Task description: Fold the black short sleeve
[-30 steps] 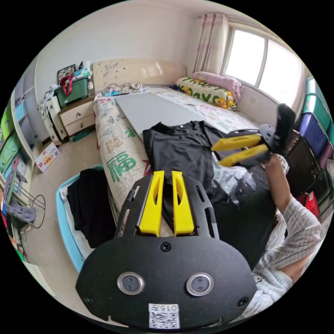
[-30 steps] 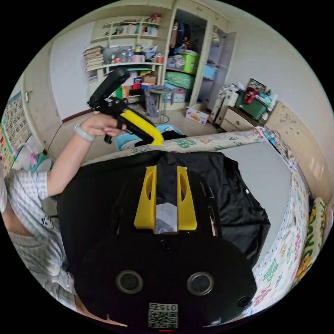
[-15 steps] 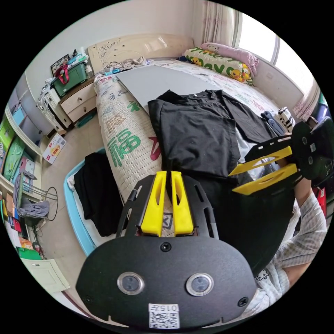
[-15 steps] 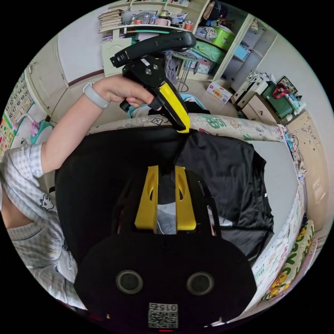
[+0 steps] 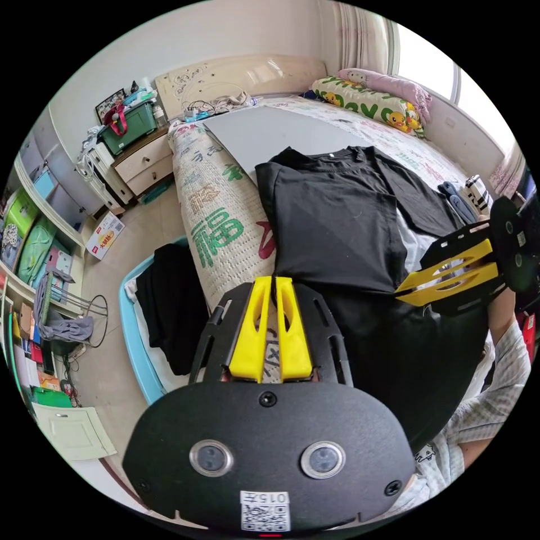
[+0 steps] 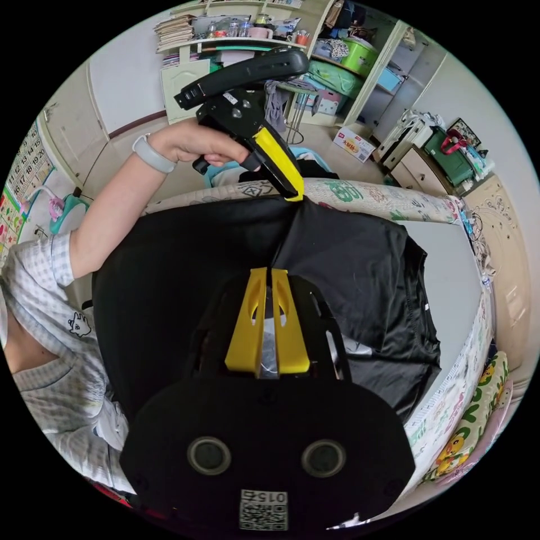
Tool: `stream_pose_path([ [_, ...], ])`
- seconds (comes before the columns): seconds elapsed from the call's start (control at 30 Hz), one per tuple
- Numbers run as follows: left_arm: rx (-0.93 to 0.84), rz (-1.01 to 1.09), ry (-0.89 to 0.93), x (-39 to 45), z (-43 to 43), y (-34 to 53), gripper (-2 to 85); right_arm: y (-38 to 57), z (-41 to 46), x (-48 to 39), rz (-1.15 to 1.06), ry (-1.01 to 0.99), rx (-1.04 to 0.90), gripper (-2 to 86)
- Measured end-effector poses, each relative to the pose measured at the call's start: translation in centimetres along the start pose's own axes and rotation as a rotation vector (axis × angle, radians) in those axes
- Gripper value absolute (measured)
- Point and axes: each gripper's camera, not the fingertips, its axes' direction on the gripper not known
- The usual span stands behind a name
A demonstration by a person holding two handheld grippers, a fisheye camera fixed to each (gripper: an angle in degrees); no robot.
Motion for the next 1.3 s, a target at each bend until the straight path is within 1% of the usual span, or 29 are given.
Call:
stream_pose_path([
  [0.13,-0.028,0.020,-0.023,1.6,1.6,-1.0,1.0,0.0,0.3,0.3,-0.009,0.010,-0.018,2.5],
  [0.23,-0.023,0.018,-0.012,2.0,2.1,-1.4,1.3,0.6,-0.5,1.0,-0.043,-0.065,-0.025,7.4],
  [0.3,-0.025,0.015,-0.009,2.1,2.0,-1.6,1.6,1.5,-2.0,2.3,-0.024,-0.094,0.025,8.2],
  [0.4,-0.023,0.029,-0.106,3.8,0.4,-2.0,1.9,4.0,-4.9,6.2,0.154,-0.059,0.159,8.0],
  [0.47,0.023,0.064,-0.163,6.2,-1.1,-2.7,2.0,6.4,-5.7,10.1,0.405,0.069,0.224,7.2],
  [0.53,0.055,0.096,-0.168,7.9,-1.5,-3.5,2.1,8.1,-5.2,12.5,0.546,0.145,0.237,6.8],
  [0.6,0.081,0.120,-0.154,9.0,-0.9,-4.7,2.1,9.1,-3.8,14.5,0.611,0.119,0.193,7.2],
  [0.67,0.111,0.175,-0.065,10.2,0.9,-6.5,2.1,9.5,-1.9,16.0,0.612,0.047,0.089,8.2],
  [0.7,0.121,0.197,-0.026,10.5,1.3,-6.8,2.1,9.5,-1.5,16.2,0.607,0.034,0.073,8.0],
  [0.73,0.140,0.241,0.053,10.9,2.2,-7.5,2.1,9.5,-1.1,16.4,0.591,0.009,0.052,7.5],
  [0.77,0.156,0.281,0.122,11.4,3.1,-8.3,2.0,9.5,-0.8,16.5,0.580,-0.005,0.029,4.5],
  [0.87,0.152,0.356,0.220,12.4,5.9,-10.2,1.9,9.6,-1.0,16.5,0.567,0.043,0.019,0.3],
  [0.97,0.126,0.421,0.282,13.2,9.0,-11.7,1.7,9.9,-1.2,16.8,0.568,0.054,0.007,-0.6],
  [1.03,0.090,0.438,0.281,13.4,11.2,-12.5,1.6,10.0,-0.5,16.9,0.560,0.092,-0.041,-0.8],
  [1.07,0.041,0.448,0.261,13.6,13.1,-13.1,1.5,9.9,-0.1,16.8,0.546,0.114,-0.044,-0.8],
  [1.13,0.049,0.452,0.290,12.9,14.1,-13.7,1.3,10.0,0.0,16.9,0.541,0.122,-0.052,-0.8],
  [1.23,0.014,0.428,0.357,10.8,16.0,-15.0,1.2,10.8,0.0,17.6,0.542,0.091,-0.040,-0.4],
  [1.3,-0.019,0.423,0.399,9.7,17.0,-16.2,1.2,11.6,-0.1,19.0,0.563,0.006,-0.030,0.2],
])
